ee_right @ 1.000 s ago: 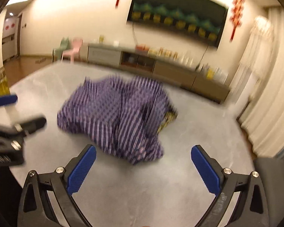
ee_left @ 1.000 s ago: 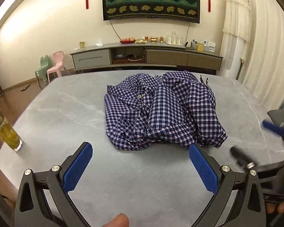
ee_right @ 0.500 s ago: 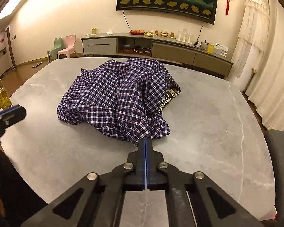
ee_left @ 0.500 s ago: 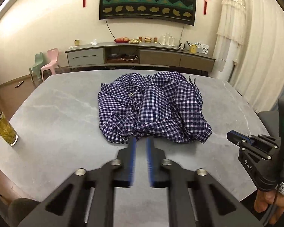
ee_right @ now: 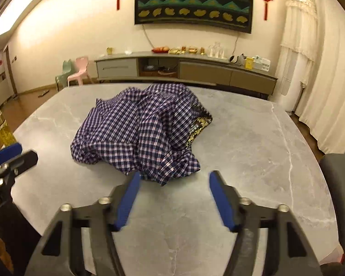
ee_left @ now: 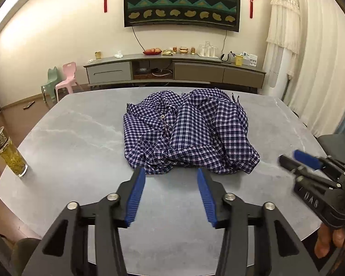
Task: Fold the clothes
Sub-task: 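Approach the crumpled checked shirt with both grippers open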
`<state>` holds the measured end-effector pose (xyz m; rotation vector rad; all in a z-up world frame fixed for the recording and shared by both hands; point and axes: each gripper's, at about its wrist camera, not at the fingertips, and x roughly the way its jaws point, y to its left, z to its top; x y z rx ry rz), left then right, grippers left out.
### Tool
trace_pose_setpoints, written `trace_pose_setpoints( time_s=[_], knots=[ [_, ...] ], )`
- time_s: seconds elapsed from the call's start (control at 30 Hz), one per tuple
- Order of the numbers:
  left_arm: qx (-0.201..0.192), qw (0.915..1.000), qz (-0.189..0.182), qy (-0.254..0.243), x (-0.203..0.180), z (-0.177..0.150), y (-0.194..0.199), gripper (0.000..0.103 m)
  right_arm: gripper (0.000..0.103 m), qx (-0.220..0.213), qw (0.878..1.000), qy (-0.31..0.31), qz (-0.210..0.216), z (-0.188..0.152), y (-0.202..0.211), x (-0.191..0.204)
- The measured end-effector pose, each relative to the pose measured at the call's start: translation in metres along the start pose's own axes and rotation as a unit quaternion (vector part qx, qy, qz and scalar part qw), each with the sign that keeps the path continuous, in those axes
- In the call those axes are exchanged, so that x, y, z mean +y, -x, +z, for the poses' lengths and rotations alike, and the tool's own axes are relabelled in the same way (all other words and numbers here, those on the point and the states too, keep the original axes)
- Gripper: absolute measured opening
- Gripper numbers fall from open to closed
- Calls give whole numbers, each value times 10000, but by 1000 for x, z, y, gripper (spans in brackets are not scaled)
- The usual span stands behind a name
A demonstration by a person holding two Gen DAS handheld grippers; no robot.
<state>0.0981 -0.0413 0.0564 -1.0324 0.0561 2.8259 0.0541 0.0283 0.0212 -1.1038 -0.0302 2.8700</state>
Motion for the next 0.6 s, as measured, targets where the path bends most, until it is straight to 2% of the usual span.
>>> trace_pose_setpoints(
  time_s=[0.03, 0.13, 0.4, 0.6],
  knots=[
    [18, 10000, 0, -10, -1, 0, 0, 58, 66, -5, 10000, -12, 7, -1, 0, -1],
    [83, 10000, 33, -16, -2, -2, 1, 63, 66, -21, 10000, -50, 28, -3, 0, -2],
    [204, 9997, 10, -102, -12, -1, -4, 66, 66, 52, 10000, -65, 54, -9, -10, -4],
    [315, 9993, -67, -182, -15, 7, -24, 67, 66, 212, 9997, -95, -23, -5, -30, -5]
  ],
)
